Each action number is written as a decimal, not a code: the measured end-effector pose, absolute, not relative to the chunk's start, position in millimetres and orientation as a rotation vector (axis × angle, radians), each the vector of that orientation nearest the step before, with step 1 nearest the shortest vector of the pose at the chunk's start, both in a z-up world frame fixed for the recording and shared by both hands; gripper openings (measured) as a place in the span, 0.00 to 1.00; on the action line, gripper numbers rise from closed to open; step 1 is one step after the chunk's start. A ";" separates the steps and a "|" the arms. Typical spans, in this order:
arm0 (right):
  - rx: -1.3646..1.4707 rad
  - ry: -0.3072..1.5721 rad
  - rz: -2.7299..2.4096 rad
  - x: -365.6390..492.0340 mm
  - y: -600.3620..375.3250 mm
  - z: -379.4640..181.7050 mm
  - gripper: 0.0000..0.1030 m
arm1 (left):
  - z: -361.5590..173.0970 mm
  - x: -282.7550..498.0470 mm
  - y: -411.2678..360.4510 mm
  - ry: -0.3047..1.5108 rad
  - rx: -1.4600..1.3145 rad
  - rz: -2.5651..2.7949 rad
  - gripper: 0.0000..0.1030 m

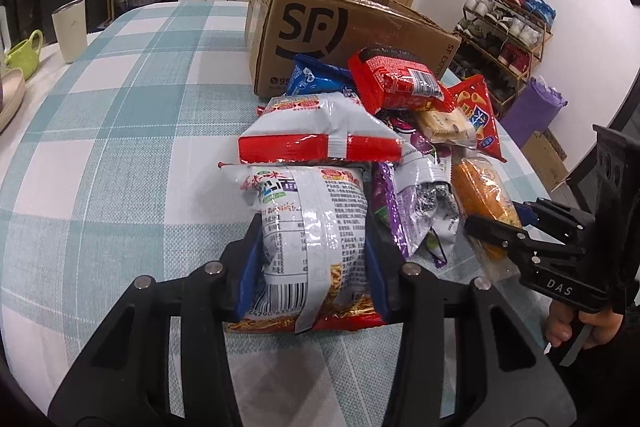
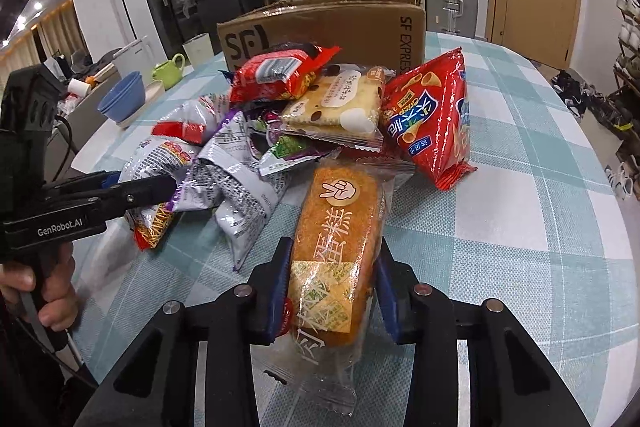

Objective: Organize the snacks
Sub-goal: 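Lift both held snacks and carry them over the cardboard box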

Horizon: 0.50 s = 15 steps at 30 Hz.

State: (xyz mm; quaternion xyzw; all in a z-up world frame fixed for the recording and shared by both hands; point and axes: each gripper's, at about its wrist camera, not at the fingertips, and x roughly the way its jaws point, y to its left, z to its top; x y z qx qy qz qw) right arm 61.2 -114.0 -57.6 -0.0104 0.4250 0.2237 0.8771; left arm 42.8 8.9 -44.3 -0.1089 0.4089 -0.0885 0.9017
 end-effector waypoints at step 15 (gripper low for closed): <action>0.004 0.730 0.531 41.6 -127.2 -10.0 0.37 | 1.5 4.3 6.5 0.724 -0.218 -0.193 0.40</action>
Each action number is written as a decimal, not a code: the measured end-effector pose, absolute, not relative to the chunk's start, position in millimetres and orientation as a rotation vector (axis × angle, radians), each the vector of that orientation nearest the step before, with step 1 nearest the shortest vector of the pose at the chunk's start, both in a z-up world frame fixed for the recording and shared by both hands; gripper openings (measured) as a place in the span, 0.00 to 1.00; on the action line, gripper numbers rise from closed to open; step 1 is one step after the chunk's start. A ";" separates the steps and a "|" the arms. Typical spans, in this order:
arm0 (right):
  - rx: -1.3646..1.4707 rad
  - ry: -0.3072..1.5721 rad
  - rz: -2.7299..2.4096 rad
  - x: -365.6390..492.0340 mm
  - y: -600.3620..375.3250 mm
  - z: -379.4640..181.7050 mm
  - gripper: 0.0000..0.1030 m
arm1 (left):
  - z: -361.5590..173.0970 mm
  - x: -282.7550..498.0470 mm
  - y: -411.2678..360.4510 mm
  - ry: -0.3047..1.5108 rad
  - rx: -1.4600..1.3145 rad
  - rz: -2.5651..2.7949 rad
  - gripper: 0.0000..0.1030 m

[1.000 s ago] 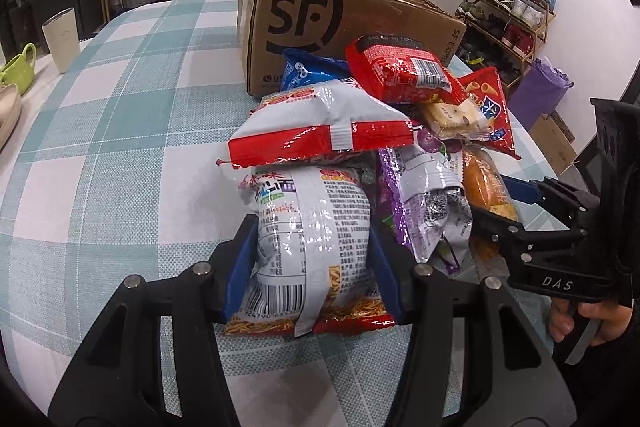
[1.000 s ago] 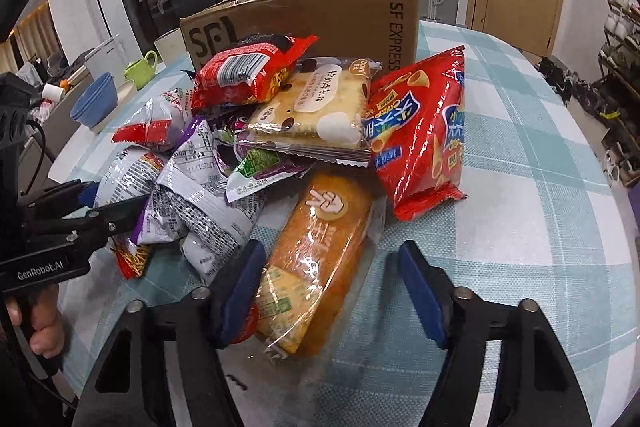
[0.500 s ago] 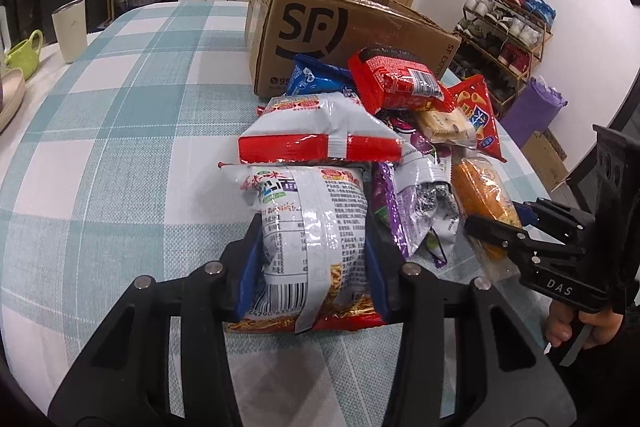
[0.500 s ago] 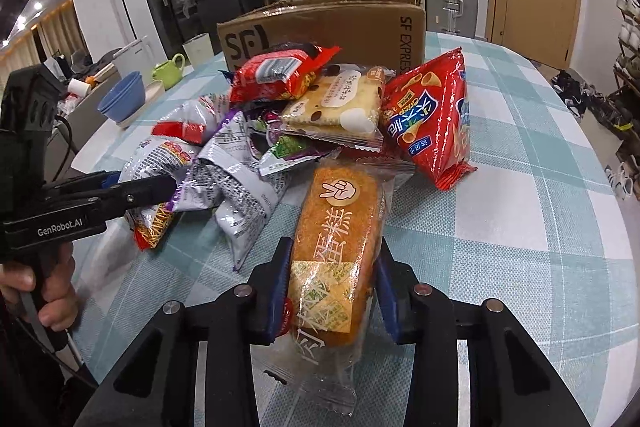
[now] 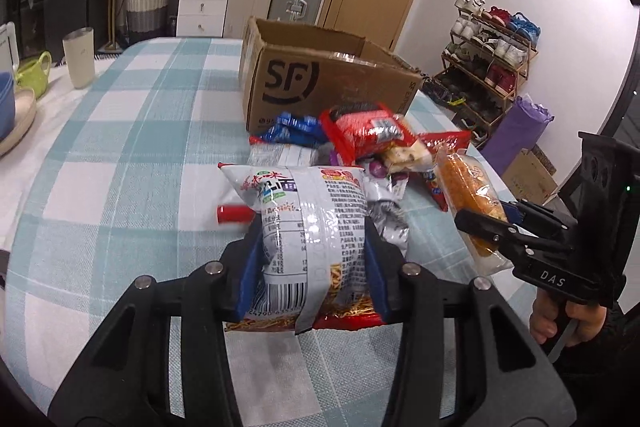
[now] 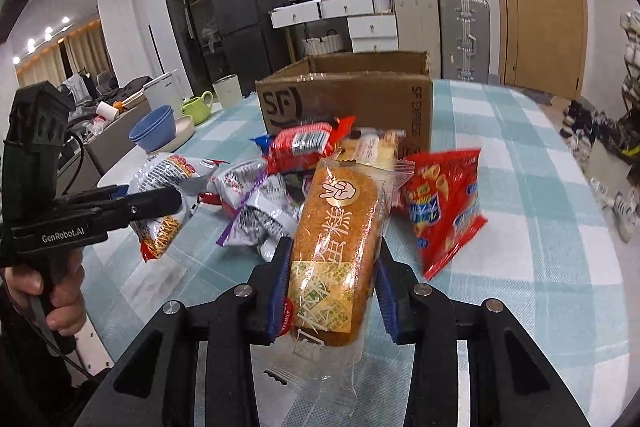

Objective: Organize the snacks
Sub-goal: 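Lift both held snacks and carry them over the cardboard box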

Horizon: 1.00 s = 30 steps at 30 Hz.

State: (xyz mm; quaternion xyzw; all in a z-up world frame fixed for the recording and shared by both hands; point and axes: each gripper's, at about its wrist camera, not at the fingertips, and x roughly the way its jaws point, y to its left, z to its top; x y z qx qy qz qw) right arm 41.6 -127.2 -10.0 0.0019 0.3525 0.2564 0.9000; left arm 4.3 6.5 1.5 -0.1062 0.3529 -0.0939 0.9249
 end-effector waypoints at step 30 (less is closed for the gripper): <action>0.041 0.649 0.514 131.8 -133.9 74.8 0.37 | 88.3 98.4 2.6 0.627 -0.176 -0.101 0.40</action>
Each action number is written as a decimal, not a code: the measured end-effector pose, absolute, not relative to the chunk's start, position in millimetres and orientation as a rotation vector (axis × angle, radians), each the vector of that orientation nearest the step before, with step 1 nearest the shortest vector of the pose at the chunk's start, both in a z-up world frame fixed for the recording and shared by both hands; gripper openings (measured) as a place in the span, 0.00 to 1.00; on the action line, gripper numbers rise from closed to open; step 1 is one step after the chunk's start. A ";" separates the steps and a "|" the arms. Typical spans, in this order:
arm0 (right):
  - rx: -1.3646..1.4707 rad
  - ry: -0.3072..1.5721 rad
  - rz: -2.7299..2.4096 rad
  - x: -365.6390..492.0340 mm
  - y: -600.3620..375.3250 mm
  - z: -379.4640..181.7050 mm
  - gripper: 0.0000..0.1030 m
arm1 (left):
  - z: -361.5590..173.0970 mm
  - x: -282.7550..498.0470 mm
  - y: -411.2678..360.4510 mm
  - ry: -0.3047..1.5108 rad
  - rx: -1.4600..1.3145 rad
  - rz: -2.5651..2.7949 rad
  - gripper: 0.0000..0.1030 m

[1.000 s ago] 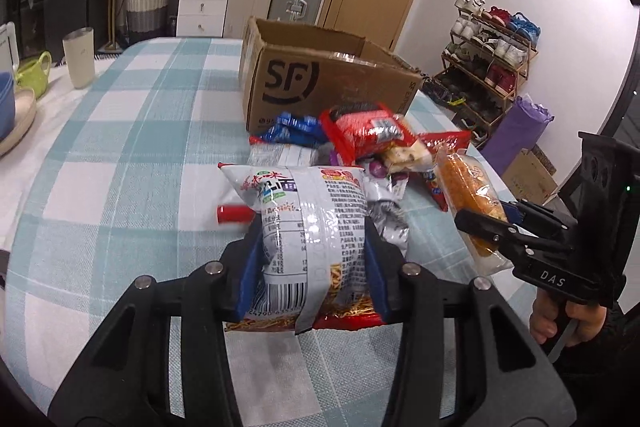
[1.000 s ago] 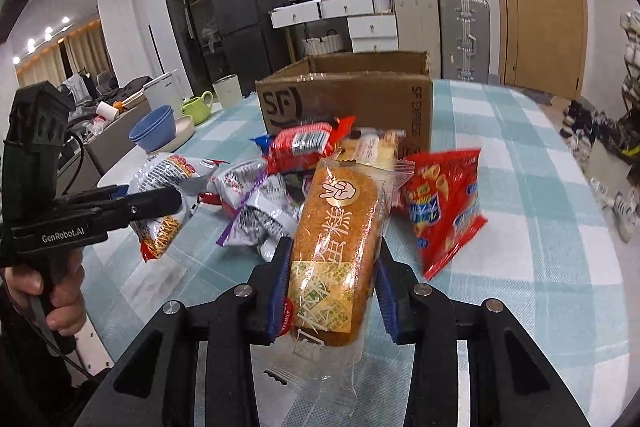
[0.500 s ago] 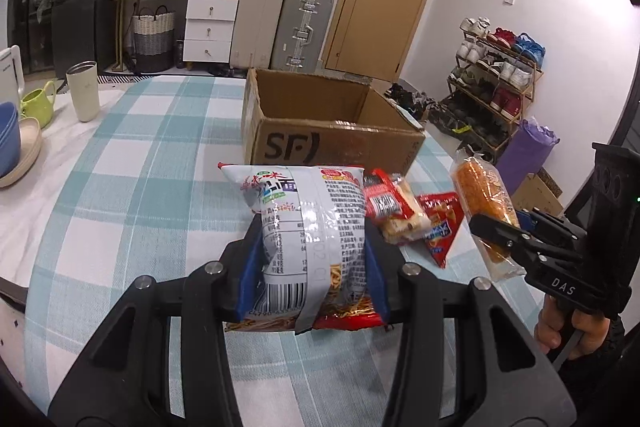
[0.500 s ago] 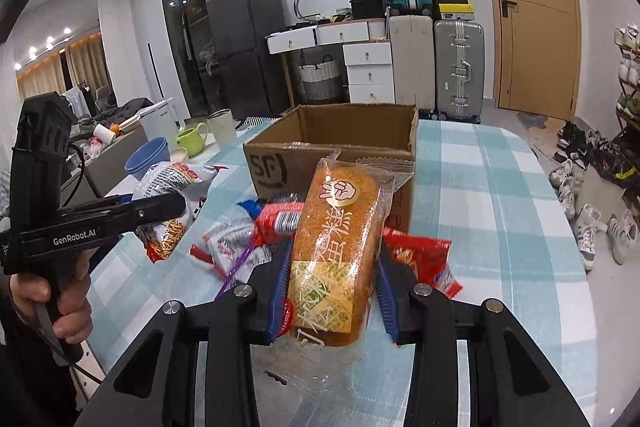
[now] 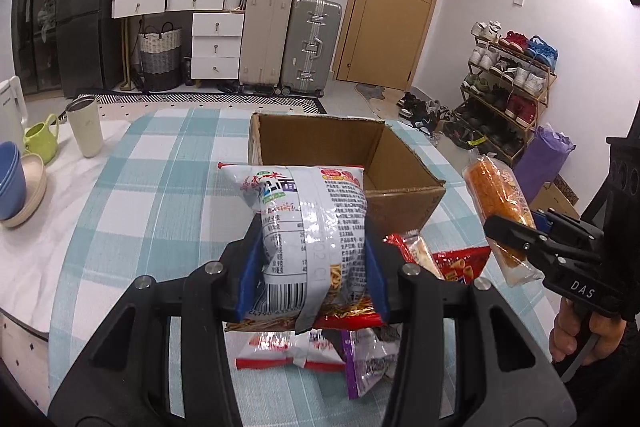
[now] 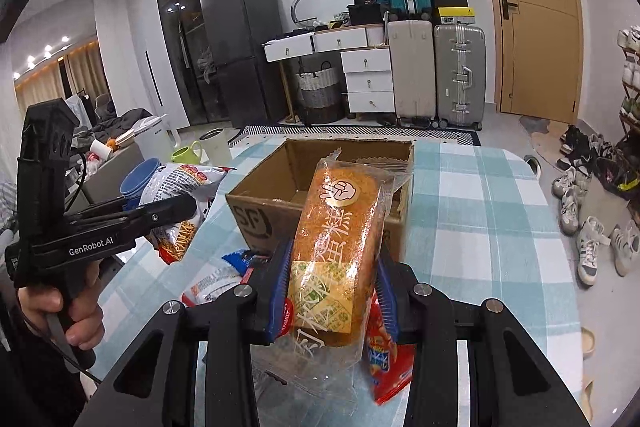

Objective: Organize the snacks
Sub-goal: 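Lift both held snacks and carry them over the cardboard box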

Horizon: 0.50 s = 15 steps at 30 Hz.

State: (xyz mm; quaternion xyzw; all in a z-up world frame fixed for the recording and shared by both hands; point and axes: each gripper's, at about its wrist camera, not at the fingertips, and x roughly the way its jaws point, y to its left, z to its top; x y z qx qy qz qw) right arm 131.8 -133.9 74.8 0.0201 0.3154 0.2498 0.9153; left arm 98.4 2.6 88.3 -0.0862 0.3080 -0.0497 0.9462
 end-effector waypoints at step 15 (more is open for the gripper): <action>0.011 0.644 0.525 182.0 -110.9 89.0 0.37 | 88.3 140.9 11.1 0.642 -0.177 -0.093 0.40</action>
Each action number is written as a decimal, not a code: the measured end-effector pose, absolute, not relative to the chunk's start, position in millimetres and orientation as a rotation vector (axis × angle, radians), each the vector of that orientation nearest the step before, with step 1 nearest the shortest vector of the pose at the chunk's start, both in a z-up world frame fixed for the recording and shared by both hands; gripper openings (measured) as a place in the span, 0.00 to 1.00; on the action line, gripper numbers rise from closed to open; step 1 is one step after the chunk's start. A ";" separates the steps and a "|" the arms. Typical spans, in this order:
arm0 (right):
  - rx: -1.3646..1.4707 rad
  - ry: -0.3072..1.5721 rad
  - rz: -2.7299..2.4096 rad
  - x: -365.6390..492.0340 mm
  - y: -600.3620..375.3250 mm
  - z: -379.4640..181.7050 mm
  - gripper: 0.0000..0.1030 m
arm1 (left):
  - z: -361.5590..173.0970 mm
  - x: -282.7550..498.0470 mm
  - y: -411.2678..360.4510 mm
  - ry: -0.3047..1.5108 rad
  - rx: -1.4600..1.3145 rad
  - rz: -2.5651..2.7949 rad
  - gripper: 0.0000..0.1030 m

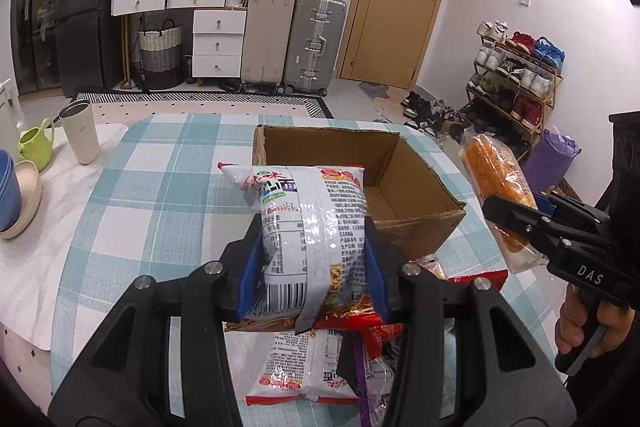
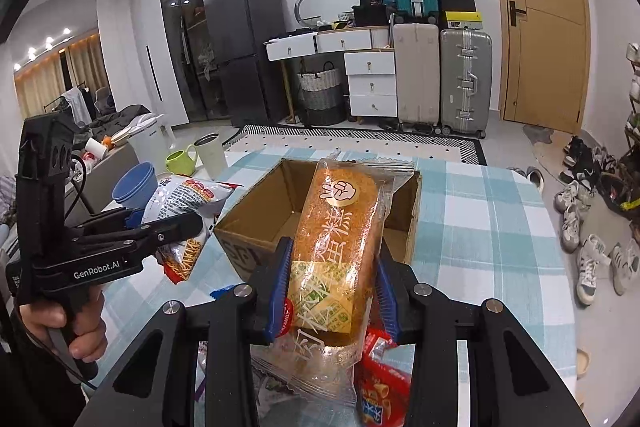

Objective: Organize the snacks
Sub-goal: 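Lift both held snacks and carry them over the cardboard box, then open both tools to drop the noodle bag and bread loaf into the box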

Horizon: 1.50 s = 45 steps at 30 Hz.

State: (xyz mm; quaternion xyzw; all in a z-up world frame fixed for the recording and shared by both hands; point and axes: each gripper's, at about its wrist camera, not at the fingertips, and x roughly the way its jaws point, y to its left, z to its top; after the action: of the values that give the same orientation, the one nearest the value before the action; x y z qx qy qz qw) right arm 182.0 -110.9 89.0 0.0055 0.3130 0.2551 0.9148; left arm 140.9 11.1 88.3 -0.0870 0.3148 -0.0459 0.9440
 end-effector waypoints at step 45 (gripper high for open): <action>0.037 0.666 0.487 257.8 -111.2 58.8 0.85 | 55.2 251.7 -0.4 0.744 -0.172 -0.099 0.53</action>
State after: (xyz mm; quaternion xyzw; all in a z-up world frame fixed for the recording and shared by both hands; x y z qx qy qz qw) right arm 257.8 -111.2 58.8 0.0179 0.3236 0.2367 0.9159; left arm 251.7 -0.4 55.2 -0.0838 0.3630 -0.0481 0.9268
